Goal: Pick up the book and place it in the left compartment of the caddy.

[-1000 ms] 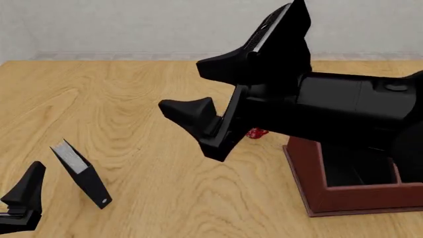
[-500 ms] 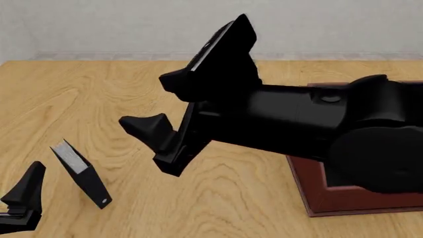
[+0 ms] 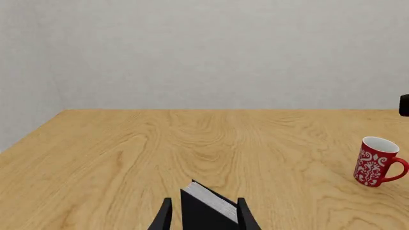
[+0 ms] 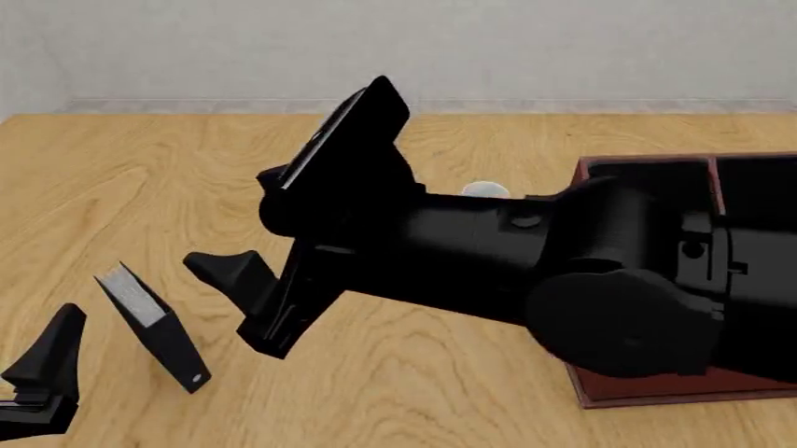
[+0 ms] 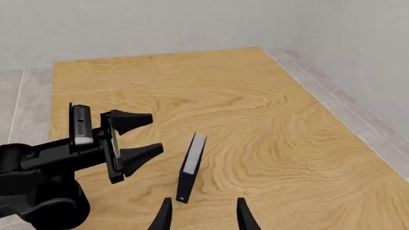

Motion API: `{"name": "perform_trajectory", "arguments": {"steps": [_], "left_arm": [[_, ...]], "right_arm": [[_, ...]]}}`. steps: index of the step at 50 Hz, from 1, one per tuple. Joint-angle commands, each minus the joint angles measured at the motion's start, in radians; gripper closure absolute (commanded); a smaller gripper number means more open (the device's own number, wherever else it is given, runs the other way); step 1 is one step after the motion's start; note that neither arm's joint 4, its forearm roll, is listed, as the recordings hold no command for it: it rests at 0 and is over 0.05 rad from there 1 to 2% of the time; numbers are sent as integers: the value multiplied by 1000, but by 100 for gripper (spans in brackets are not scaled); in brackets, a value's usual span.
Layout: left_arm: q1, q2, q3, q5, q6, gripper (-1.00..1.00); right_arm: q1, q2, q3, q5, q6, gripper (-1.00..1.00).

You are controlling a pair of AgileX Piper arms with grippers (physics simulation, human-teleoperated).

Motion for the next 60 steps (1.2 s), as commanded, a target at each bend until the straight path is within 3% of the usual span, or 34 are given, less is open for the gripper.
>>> {"name": "perform_trajectory", "arguments": {"steps": [1, 44, 60], "left_arm": [[0, 0, 0, 0, 0, -100], [0, 0, 0, 0, 0, -100], [0, 0, 0, 0, 0, -100]], "right_arm": [[3, 44, -6, -46, -21, -100], [69, 234, -58, -178, 7, -100], [42, 296, -56, -233, 0, -100]]}}
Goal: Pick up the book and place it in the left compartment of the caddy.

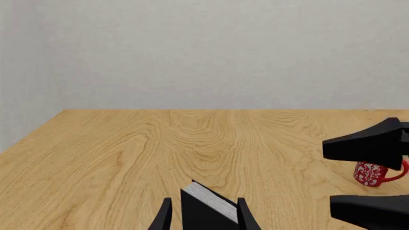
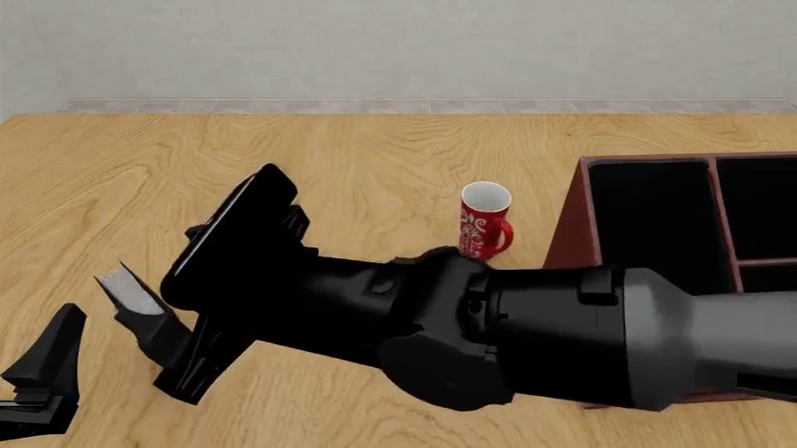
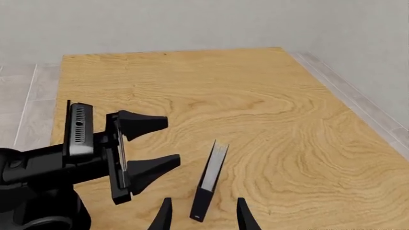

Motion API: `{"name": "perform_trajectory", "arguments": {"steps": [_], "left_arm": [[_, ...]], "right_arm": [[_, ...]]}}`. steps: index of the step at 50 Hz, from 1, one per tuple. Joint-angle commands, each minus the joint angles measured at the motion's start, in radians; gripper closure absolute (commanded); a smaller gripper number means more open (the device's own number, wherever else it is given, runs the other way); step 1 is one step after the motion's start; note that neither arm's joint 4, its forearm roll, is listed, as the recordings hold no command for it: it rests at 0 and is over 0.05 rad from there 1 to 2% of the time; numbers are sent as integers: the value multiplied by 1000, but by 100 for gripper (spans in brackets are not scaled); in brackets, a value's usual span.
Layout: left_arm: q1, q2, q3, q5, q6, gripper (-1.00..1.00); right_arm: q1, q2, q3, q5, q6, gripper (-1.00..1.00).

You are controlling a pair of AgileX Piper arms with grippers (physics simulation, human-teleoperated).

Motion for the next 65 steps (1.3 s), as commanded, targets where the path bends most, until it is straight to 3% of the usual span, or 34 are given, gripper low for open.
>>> {"name": "perform_trajectory", "arguments": {"steps": [1, 27, 65], "left_arm": [[0, 0, 0, 0, 0, -100], [0, 0, 0, 0, 0, -100], [0, 0, 0, 0, 0, -100]], "right_arm": [[-15, 41, 3, -41, 0, -100], [-52, 167, 27, -181, -20, -100], [-35, 330, -40, -245, -5, -100]]}}
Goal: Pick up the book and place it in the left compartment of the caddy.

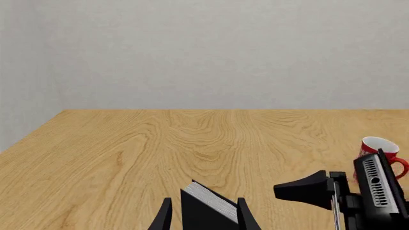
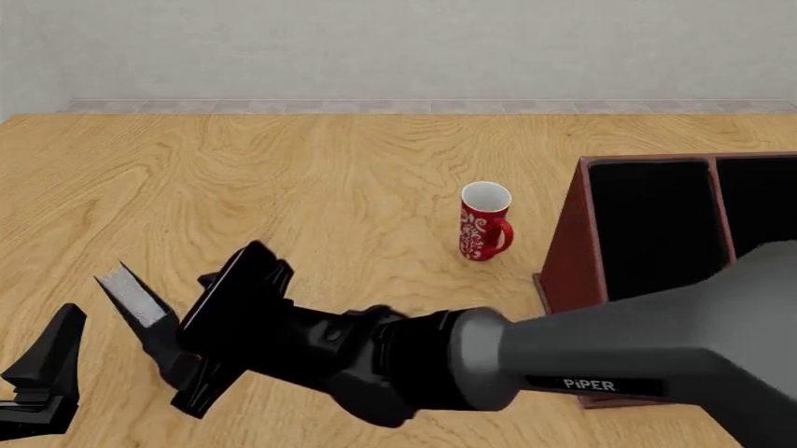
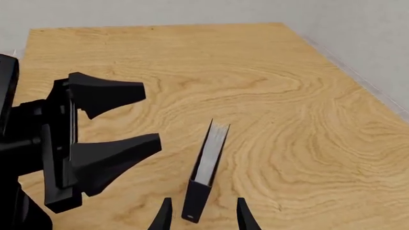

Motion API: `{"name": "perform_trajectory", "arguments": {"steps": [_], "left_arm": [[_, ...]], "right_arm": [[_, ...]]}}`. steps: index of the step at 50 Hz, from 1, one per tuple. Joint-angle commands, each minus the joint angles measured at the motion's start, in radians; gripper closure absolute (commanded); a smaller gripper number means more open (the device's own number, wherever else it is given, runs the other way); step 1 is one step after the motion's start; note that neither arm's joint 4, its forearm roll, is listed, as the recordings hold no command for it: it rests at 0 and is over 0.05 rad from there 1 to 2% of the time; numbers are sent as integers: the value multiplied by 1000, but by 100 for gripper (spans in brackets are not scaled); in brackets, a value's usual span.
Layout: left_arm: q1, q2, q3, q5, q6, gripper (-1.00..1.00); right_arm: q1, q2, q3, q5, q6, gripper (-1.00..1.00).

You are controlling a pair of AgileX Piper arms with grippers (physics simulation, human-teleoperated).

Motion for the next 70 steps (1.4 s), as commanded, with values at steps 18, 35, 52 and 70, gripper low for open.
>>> {"name": "perform_trajectory", "arguments": {"steps": [18, 35, 52, 70], "left_arm": [[0, 0, 0, 0, 0, -100], [0, 0, 0, 0, 0, -100], [0, 0, 0, 0, 0, -100], [0, 0, 0, 0, 0, -100]], "right_arm": [[-16, 106, -70, -21, -11, -100], [0, 150, -108, -12, -10, -100], [-17, 206, -164, -1, -14, -100], [-26, 260, -230, 16, -3, -100]]}}
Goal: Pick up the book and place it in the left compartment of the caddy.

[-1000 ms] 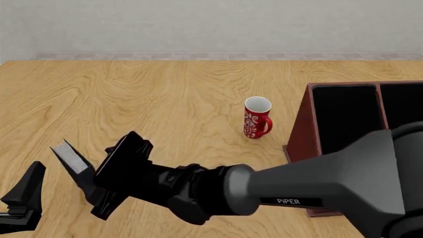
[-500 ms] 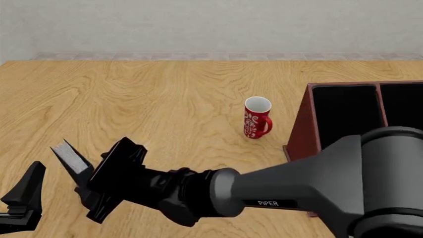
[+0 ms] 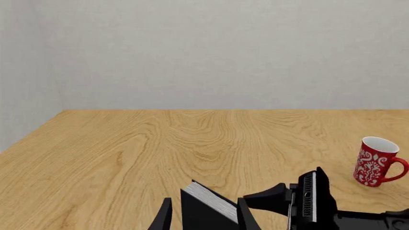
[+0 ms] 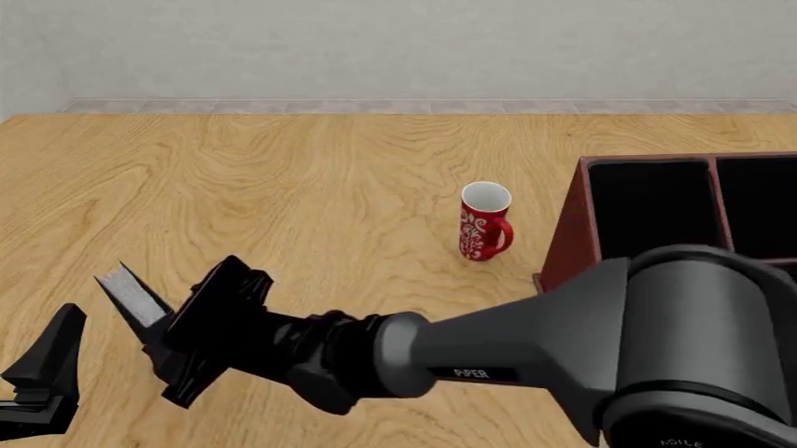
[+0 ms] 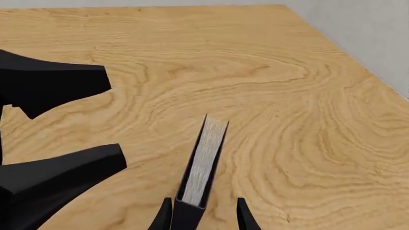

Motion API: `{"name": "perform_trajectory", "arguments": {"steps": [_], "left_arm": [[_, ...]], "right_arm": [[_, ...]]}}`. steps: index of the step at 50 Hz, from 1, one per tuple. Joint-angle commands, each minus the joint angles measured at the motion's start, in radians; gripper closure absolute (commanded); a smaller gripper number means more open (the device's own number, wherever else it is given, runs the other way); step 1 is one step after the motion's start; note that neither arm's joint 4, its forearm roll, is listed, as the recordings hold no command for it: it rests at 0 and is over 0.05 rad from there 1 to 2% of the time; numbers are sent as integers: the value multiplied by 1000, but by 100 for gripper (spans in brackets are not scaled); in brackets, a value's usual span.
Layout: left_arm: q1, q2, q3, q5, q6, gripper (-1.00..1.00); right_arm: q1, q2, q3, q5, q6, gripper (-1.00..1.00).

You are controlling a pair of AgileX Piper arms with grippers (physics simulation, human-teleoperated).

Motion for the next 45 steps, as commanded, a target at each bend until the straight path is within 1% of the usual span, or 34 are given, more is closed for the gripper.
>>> {"name": "perform_trajectory", "arguments": {"steps": [1, 6, 7, 12, 13, 16, 26, 42, 44, 45], "left_arm": [[0, 0, 0, 0, 0, -100], [0, 0, 0, 0, 0, -100], [0, 0, 0, 0, 0, -100], [0, 0, 0, 0, 0, -100], [0, 0, 0, 0, 0, -100], [0, 0, 0, 0, 0, -100], [0, 0, 0, 0, 0, -100], [0, 0, 0, 0, 0, -100], [0, 0, 0, 0, 0, -100], [0, 0, 0, 0, 0, -100]], "right_arm": [[-2, 32, -37, 11, 3, -100], [3, 31, -29, 2, 11, -100], [4, 28, -23, -5, 11, 100], [13, 18, 3, -20, 14, 100], [15, 18, 11, -22, 4, 100], [17, 11, 24, -28, 4, 100], [-7, -18, 51, -33, -10, 100], [-43, -125, 119, -3, -50, 100], [-44, -137, 126, 2, -58, 100], [-49, -142, 129, 5, -74, 100]]}}
